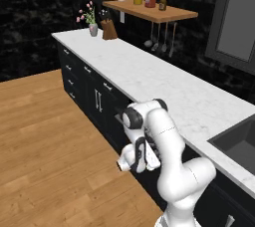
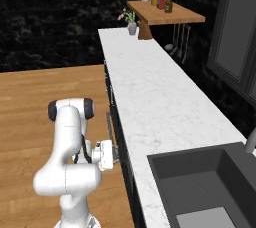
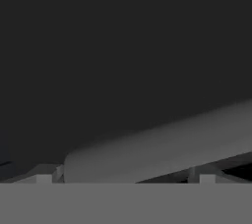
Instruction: Pick up the cup and bowl from the counter, place them in the dishwasher, and close the dishwasher door.
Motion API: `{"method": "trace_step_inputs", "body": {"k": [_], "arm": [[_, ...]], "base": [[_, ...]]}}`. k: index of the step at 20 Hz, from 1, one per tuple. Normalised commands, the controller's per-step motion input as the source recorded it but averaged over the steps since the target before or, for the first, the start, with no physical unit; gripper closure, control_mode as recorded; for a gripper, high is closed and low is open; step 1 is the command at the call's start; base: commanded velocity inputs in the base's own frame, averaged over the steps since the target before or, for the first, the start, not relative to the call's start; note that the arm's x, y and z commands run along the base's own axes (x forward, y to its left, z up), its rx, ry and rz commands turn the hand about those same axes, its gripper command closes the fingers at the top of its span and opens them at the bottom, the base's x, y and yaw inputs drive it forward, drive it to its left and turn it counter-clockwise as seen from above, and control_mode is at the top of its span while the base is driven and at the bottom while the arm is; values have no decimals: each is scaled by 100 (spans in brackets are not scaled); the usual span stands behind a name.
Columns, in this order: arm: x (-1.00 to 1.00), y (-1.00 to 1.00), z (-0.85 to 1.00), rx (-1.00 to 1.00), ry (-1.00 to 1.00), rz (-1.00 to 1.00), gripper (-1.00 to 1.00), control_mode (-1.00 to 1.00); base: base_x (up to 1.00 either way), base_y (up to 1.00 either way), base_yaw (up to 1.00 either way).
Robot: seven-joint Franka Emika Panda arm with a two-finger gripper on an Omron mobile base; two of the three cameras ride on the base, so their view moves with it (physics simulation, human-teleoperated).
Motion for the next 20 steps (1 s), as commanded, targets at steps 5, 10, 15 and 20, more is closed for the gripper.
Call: {"method": "trace_step_inputs", "body": {"k": [5, 10, 15, 20], "arm": [[100, -100, -39, 3, 26, 0, -100, -100], [100, -100, -84, 2, 31, 0, -100, -100], [100, -100, -98, 0, 28, 0, -100, -100], [90, -71, -74, 0, 23, 0, -100, -100]], "base": [[0, 0, 0], [0, 0, 0], [0, 0, 0], [0, 0, 0]]}}
